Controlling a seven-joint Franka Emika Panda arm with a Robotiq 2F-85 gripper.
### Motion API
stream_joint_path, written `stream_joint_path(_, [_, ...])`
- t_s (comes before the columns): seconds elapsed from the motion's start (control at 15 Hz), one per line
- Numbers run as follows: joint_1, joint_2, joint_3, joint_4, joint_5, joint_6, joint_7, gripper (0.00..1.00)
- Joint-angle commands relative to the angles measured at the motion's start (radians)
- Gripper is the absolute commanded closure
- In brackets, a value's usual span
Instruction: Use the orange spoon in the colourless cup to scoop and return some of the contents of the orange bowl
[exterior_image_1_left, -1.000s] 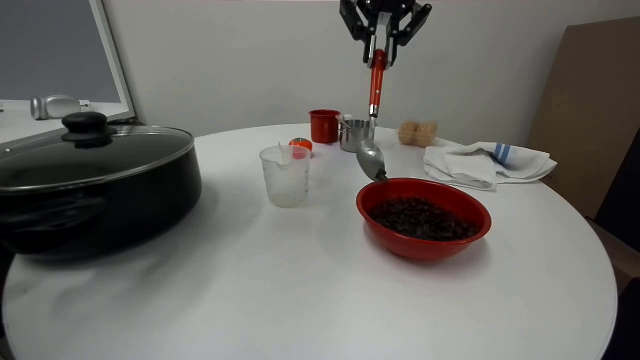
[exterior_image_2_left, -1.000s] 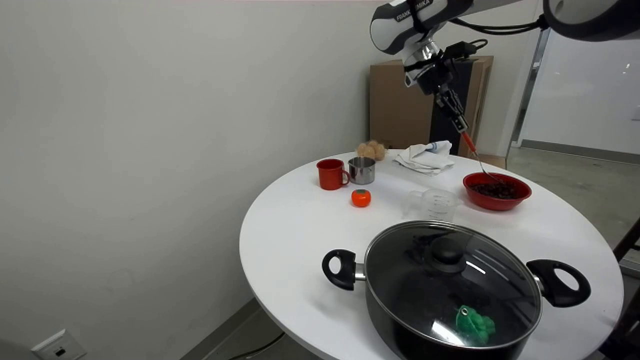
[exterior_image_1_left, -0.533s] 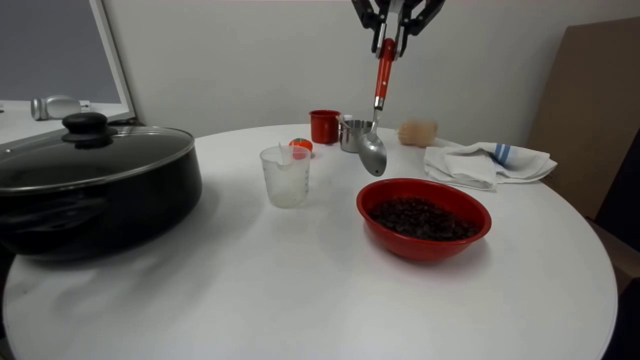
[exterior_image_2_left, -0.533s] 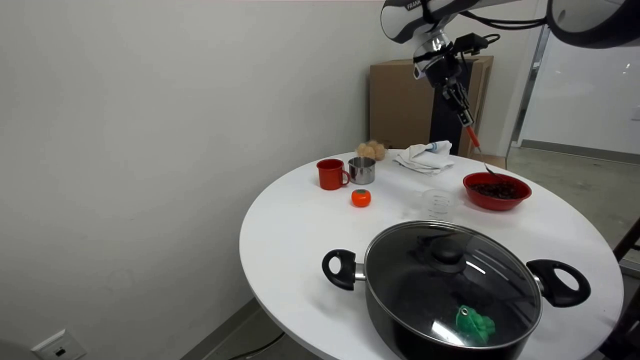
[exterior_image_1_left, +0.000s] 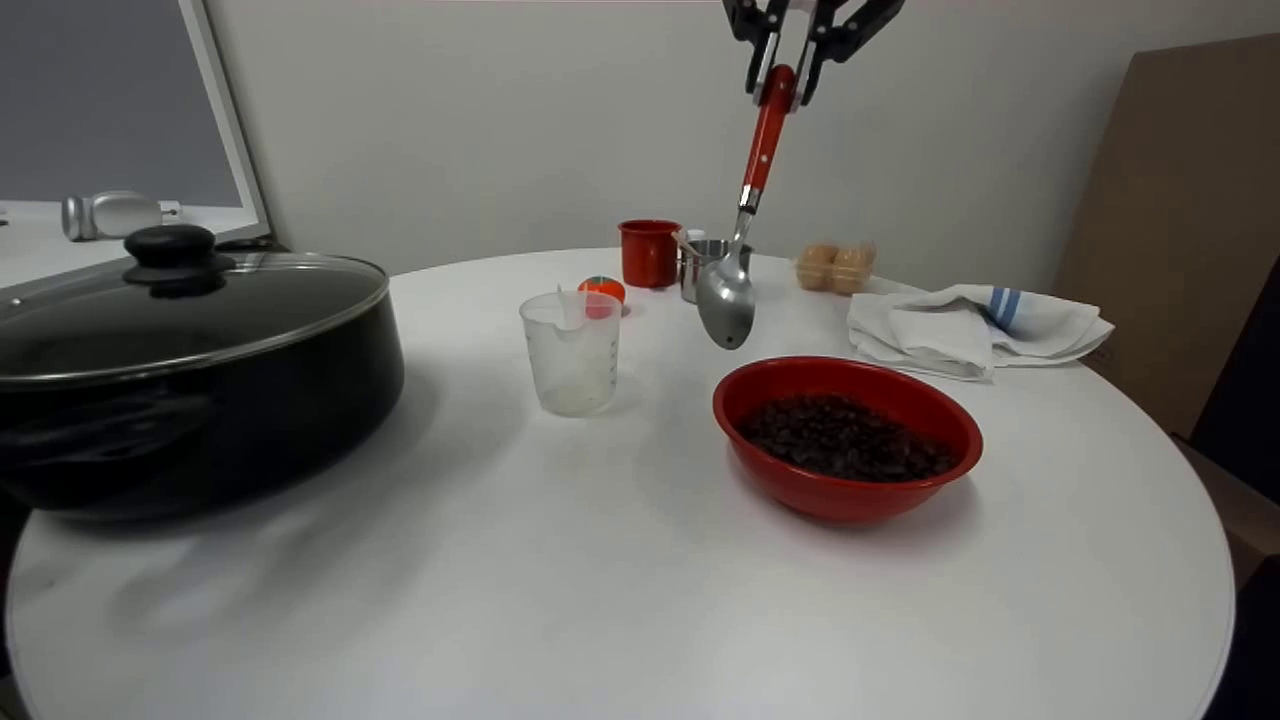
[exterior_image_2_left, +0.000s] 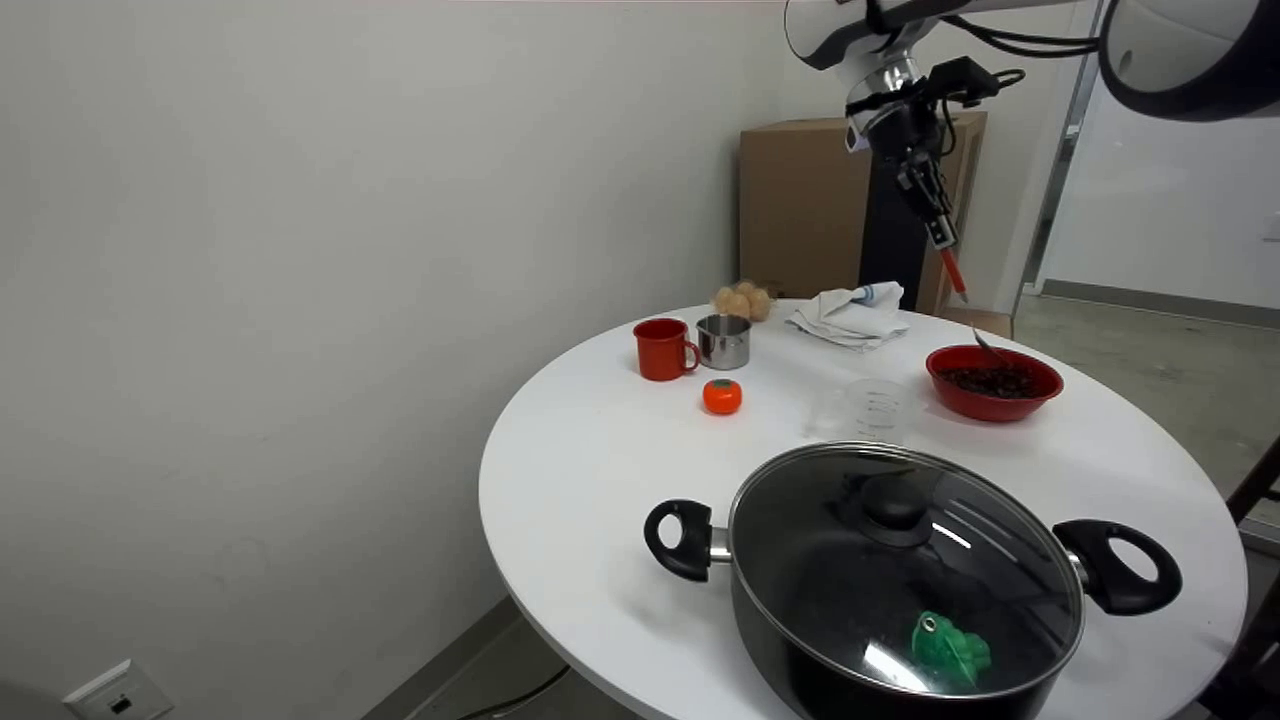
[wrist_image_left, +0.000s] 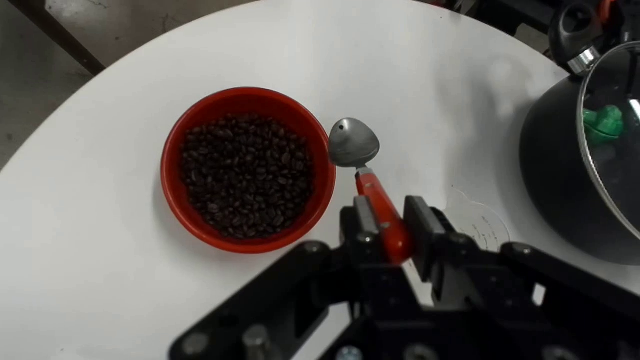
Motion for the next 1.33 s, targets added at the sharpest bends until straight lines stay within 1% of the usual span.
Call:
stream_joint_path(0.0, [-0.010,0.044,-0.009,0.102,0.034,-0.061,0.006,0.95])
stream_joint_path(0.13, [-0.014,0.051,-0.012,0.117,0.032,-0.059,0.012,0.95])
stream_joint_path(0.2, [-0.017,0.017,-0.013,0.057,0.033,-0.025,0.020,0.95])
stream_joint_path(0.27, [-0.020,0.008,-0.013,0.039,0.034,-0.014,0.027,0.95])
stream_joint_path(0.47, [-0.020,0.021,-0.024,0.053,0.021,-0.009,0.030,0.95])
stream_joint_path(0.8, [0.012,0.015,-0.044,0.059,-0.004,0.039,0.020,0.95])
stream_joint_path(1.27, [0.075,-0.024,-0.047,0.042,-0.015,0.164,0.002,0.95])
